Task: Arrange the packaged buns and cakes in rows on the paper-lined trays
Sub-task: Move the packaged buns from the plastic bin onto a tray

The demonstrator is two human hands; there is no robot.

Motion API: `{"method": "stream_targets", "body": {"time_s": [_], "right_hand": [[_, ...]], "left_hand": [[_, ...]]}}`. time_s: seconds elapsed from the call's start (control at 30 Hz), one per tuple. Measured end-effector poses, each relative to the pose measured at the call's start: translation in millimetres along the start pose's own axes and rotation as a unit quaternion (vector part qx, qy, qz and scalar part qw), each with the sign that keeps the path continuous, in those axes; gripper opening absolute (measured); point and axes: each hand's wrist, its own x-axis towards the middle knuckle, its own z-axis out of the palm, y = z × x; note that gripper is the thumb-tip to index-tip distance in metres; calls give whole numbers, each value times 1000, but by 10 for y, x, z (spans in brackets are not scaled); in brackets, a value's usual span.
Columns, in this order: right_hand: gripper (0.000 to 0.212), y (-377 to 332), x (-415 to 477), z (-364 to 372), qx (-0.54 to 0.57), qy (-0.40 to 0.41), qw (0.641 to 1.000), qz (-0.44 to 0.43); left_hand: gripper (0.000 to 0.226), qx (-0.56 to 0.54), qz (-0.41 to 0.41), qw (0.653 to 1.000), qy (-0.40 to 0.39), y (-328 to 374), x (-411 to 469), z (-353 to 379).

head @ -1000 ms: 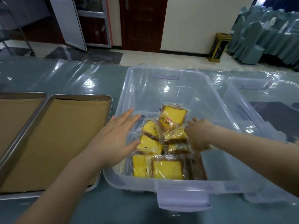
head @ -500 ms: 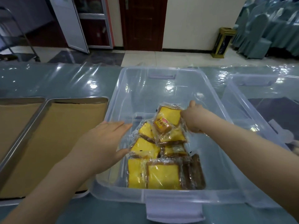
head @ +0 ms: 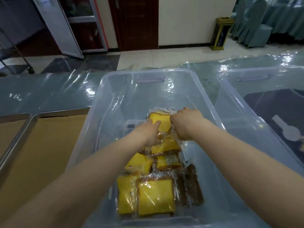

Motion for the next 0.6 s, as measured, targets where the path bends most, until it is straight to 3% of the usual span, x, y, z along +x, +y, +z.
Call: {"method": "stream_targets", "body": {"time_s": [0.23, 0.6], "right_hand": [[35, -33, 102, -3, 33, -27, 999, 8], [27, -230, 14, -104, 102, 136, 985, -16]], "left_hand": [[37, -7, -26, 998, 58, -102, 61, 242], [40, 46, -40, 986, 156, -146, -531, -335]]}}
